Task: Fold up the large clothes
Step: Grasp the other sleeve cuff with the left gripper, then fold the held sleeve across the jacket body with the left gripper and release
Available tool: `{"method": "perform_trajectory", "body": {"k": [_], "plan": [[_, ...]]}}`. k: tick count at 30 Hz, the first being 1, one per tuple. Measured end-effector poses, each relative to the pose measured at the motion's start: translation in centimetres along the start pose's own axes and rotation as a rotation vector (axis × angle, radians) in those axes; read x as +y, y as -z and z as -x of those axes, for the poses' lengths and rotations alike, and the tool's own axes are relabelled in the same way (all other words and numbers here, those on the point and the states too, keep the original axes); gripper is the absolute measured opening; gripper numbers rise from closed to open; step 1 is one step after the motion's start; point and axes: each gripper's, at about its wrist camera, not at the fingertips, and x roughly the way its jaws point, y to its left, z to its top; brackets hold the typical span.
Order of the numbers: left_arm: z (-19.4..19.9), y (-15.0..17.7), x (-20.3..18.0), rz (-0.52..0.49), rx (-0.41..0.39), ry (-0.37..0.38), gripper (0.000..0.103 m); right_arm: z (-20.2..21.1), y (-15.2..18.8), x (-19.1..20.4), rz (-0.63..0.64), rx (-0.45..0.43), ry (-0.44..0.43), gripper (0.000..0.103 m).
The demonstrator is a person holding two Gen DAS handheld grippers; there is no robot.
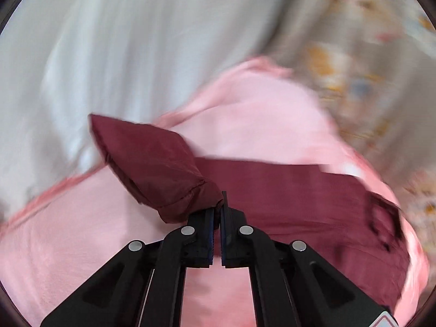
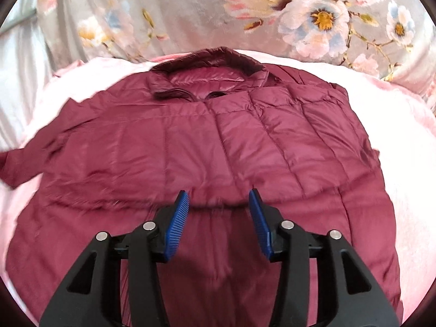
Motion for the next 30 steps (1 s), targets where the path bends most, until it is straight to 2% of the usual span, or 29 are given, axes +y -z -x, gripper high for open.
{"method": "perform_trajectory", "body": {"k": [4,6,10,12,14,15,16,17,19,23,27,30], "plan": [[5.0,0.9,-12.4,-0.215,-0.067,0.164,0.001,2.5,1.4,-0.9,0.01,-0.011,0.002,0.051],[7.3,2.8,-18.7,-0.32,-0.083,0.266,0.001,3.6,2.1,-1.6,0.005,-0.013,0.0,0.052],[9.3,7.5,-28.2,-0.441,-0.032,0.433,0.001,4.7,3.2,-3.4,-0.011,-0.011,0.015,0.053],[9.3,10.2,-31.3,-0.473,0.011,0.484,0.004,5.0,3.7,-4.4,-0.031,-0.011,0.024,0.053],[8.5,12.9,-33.9,-0.479,0.066,0.53,0.017,5.2,4.0,-5.7,-0.057,-0.008,0.03,0.053],[7.7,14.3,-34.8,-0.48,0.098,0.541,0.04,5.3,4.1,-6.1,-0.067,-0.007,0.031,0.053],[7.1,15.2,-35.1,-0.471,0.119,0.538,0.062,5.4,4.2,-6.8,-0.083,-0.005,0.03,0.053],[6.4,15.6,-34.9,-0.451,0.129,0.54,0.067,5.5,4.2,-7.4,-0.098,-0.005,0.025,0.053],[5.8,16.3,-33.6,-0.42,0.137,0.559,0.07,5.8,4.1,-8.1,-0.118,-0.01,0.017,0.053],[4.0,14.5,-29.6,-0.325,0.173,0.53,0.072,5.9,3.3,-8.7,-0.128,-0.022,0.013,0.053],[0.5,11.1,-23.9,-0.235,0.173,0.378,0.072,5.4,1.6,-9.1,-0.16,-0.032,-0.007,0.054],[-2.6,9.1,-19.6,-0.132,0.206,0.31,0.072,4.3,-0.2,-9.5,-0.187,-0.034,-0.006,0.057]]}}
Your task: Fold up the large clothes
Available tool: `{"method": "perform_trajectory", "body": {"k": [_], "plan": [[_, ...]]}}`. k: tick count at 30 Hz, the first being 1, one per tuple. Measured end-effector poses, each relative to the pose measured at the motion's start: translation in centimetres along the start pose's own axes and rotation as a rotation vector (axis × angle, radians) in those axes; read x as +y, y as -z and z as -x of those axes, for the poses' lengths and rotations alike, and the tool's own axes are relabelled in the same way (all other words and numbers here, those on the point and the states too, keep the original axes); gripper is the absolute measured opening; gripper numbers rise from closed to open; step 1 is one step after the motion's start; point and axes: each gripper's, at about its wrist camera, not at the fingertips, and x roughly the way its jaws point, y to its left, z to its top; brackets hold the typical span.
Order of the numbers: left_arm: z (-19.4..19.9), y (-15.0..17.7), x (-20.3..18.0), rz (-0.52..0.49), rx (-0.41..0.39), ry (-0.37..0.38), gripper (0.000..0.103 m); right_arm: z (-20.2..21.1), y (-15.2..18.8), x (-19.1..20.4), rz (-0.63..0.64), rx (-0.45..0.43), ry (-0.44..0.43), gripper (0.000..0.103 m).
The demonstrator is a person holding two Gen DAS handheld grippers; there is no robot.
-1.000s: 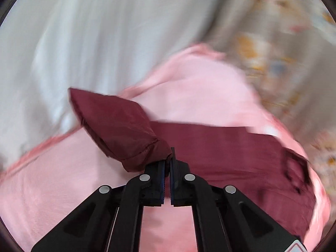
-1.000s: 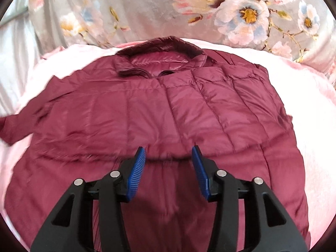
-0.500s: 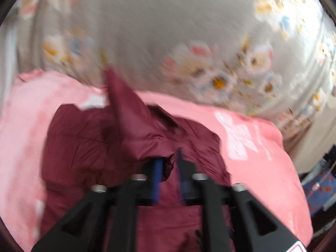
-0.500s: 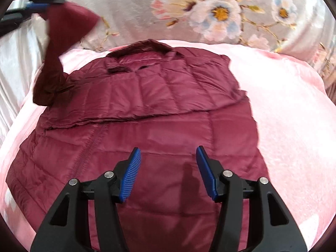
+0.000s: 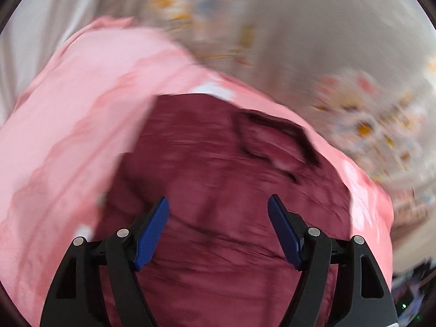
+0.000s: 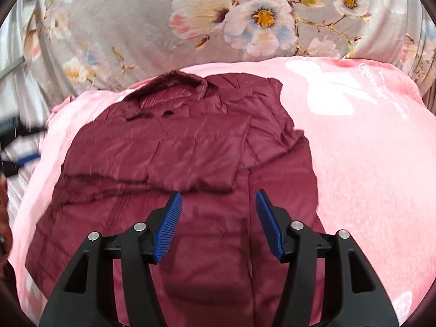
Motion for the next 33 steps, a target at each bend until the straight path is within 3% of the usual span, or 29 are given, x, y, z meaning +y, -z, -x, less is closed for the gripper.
{"method": "perform_trajectory", "body": {"k": [4,9,10,12,13,18,26,27,30,33], "plan": [[-2.0,-1.5,6.0,0.146,0.036,-0.035,0.071,-2.2,-1.8,-0.9,-0.083,0.032,-0.019,0.059],[-4.5,-1.9,9.8,0.264,0.076,0.0,0.07,-6.0,-3.1,-1.6,-0.155,0.109,-0.06,0.058],[-5.0,-1.9,10.6,0.296,0.09,0.013,0.069,-6.7,-3.3,-1.5,-0.152,0.123,-0.06,0.052],[-5.7,-1.8,11.2,0.329,0.112,0.043,0.063,-7.6,-3.6,-1.0,-0.131,0.143,-0.049,0.028],[-5.7,-1.7,11.3,0.34,0.118,0.066,0.062,-7.6,-3.7,-0.7,-0.117,0.141,-0.045,0.007],[-5.2,-2.3,9.9,0.326,0.102,0.137,0.061,-3.5,-7.1,0.5,-0.041,-0.026,-0.026,0.002],[-8.2,-2.8,8.6,0.321,0.134,0.1,0.061,-0.4,-12.9,2.1,0.064,-0.1,-0.023,0.001],[-8.7,-2.9,8.7,0.325,0.13,0.081,0.057,-0.4,-13.3,2.3,0.08,-0.102,-0.012,0.001],[-9.5,-3.1,9.1,0.317,0.128,0.003,0.016,-0.6,-13.4,2.2,0.095,-0.094,0.009,0.001],[-9.1,-3.2,9.3,0.278,0.103,-0.058,0.003,-2.0,-11.9,0.9,0.077,-0.052,0.013,0.001]]}}
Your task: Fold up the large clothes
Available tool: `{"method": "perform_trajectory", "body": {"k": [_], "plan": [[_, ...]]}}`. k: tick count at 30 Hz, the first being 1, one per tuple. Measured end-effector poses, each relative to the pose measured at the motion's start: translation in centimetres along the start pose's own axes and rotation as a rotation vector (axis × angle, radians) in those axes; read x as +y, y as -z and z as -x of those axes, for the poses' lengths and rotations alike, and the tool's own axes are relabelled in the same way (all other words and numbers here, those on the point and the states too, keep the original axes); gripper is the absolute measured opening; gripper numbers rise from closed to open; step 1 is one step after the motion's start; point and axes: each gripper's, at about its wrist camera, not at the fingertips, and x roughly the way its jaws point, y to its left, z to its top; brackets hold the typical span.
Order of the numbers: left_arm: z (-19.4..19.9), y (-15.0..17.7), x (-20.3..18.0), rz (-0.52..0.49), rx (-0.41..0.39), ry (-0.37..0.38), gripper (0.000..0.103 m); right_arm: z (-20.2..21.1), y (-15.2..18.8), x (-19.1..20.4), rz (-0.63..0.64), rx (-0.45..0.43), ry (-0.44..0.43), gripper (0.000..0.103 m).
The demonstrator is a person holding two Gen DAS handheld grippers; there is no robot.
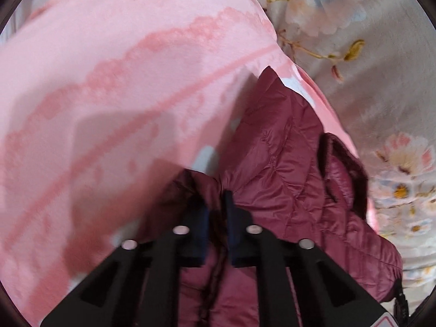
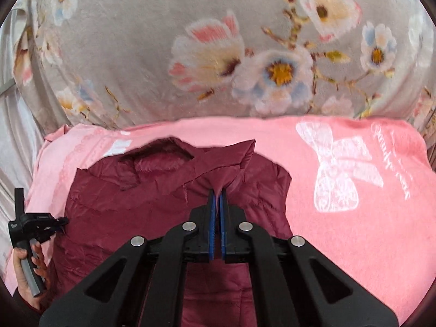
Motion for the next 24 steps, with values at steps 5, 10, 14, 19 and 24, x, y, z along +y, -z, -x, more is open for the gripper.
{"method": "perform_trajectory", "body": {"k": [5,10,14,19,24], "plan": [[1.5,0.2,-0.3,-0.1,-0.082,-0.087,0.001,-2.9,4.2,-1.5,-0.043,0.085,0.005,0.001],[0.6,0.8,-0.4,-0.167,-0.072,-0.161,0.001,-5.9,7.8,-2.8,-0.08,0.171,0.024,0.001],[-0.2,1.5,0.1,-0.185,-0.074,-0.174,0.001,-7.1,9.7,-3.5,-0.094,0.197,0.025,0.001],[-0.5,2.5,-1.0,-0.274,-0.114,-0.253,0.002,-7.3,9.6,-2.9,-0.047,0.199,0.058,0.001],[1.7,3.7,-2.1,-0.379,-0.122,-0.313,0.008,-4.0,8.5,-3.5,-0.061,0.154,0.123,0.008]]}}
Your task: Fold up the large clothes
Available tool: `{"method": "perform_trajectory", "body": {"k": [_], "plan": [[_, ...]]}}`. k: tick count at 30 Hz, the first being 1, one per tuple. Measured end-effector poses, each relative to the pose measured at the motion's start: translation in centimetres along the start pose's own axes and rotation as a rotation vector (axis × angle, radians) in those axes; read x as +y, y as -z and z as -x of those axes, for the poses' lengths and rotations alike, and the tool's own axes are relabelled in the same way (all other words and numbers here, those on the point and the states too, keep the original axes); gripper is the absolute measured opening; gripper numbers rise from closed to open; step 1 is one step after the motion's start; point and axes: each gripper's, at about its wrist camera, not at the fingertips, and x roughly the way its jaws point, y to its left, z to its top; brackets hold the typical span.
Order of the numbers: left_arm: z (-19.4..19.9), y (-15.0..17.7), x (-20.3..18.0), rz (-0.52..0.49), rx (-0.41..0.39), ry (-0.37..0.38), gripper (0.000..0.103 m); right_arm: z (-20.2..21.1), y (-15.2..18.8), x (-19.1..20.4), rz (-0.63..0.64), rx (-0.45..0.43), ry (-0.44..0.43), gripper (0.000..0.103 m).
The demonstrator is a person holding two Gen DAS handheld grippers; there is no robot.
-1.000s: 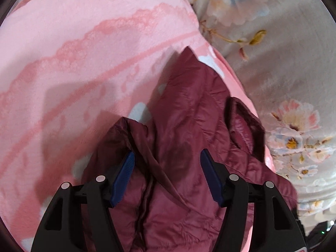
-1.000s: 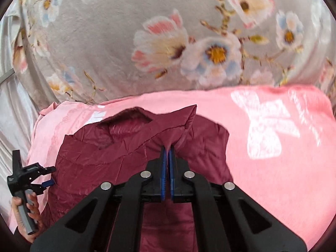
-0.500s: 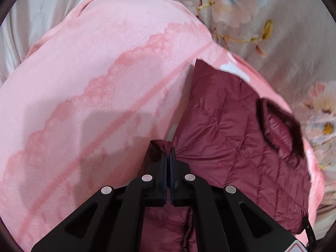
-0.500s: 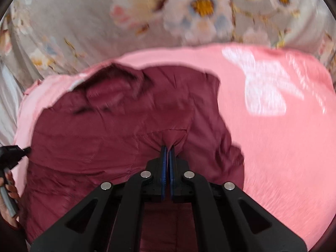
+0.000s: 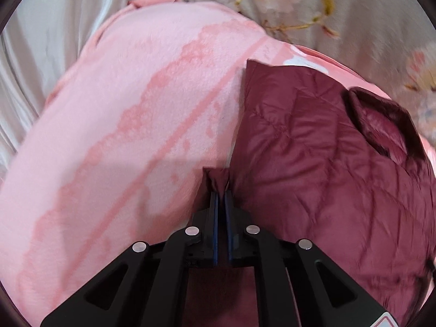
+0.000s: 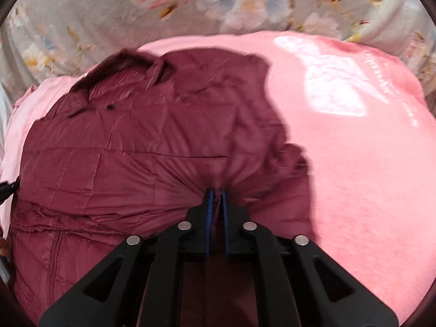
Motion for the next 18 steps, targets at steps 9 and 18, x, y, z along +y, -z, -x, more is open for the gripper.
{"method": "perform_trajectory", "body": {"k": [9,18], "plan": [[7.4,-0.8,-7.5,-0.18,-0.144,0.101,0.008,3.1,-2.8,7.7,0.12,-0.088,-0.128,0.012],[-0.1,2.4,-15.4,-0.272,-0.002,0.1,0.009,-2.9,-0.7,11.9,0.147,0.032,-0.145,0.012]]}}
